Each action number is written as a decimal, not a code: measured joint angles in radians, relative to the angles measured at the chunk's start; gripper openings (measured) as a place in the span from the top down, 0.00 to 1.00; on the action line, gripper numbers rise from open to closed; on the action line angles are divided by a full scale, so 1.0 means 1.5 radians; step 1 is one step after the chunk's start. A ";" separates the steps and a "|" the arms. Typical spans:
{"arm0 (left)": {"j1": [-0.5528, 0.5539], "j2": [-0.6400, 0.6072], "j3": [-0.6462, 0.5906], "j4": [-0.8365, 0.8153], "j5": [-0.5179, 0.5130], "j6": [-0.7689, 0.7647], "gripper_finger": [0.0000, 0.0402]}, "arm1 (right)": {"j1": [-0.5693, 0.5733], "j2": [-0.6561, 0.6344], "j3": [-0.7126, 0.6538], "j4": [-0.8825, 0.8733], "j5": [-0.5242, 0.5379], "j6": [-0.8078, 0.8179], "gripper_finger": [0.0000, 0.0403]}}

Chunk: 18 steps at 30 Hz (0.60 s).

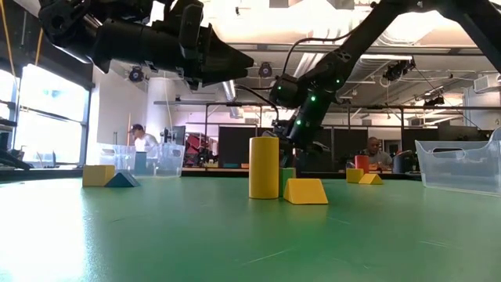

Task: Sort blocks by size
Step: Put the top yellow cube block into the middle transparent bin

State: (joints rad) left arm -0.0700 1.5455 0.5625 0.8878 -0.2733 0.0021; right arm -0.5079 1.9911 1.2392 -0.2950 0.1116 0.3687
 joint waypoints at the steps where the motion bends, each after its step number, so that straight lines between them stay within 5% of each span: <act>1: 0.000 0.000 0.000 0.000 0.000 0.000 0.49 | 0.000 0.000 0.000 -0.001 0.000 0.000 0.54; 6: 0.000 0.000 0.000 0.000 0.000 -0.001 0.49 | 0.001 0.000 0.000 -0.008 0.000 -0.010 0.68; 18: -0.003 0.000 0.000 0.000 0.000 -0.006 0.49 | 0.053 -0.073 0.000 -0.107 0.067 -0.048 0.68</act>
State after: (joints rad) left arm -0.0746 1.5455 0.5625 0.8875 -0.2733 -0.0076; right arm -0.4285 1.8815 1.2388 -0.4555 0.2117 0.2969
